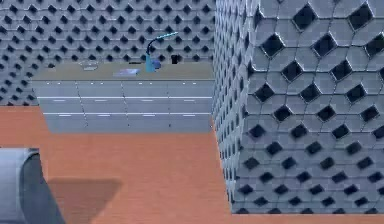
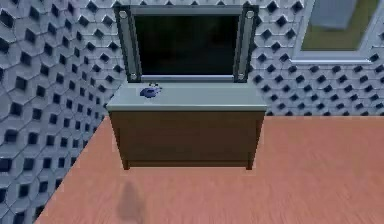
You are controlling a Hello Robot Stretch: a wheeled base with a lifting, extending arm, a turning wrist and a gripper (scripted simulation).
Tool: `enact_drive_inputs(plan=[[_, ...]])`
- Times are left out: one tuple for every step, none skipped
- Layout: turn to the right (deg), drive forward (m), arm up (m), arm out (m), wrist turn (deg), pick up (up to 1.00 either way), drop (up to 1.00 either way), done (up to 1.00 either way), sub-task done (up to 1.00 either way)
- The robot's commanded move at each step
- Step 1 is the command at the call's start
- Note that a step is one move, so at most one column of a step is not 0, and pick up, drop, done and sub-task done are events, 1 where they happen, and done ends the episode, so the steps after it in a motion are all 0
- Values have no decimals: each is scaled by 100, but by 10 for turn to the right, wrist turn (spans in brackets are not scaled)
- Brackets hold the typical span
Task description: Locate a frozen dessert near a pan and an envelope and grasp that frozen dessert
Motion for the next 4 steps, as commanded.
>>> enact_drive_inputs(plan=[[-180, 0, 0, 0, 0, 0, 0, 0, 0], [-30, 0, 0, 0, 0, 0, 0, 0, 0], [0, 100, 0, 0, 0, 0, 0, 0, 0], [0, 25, 0, 0, 0, 0, 0, 0, 0]])
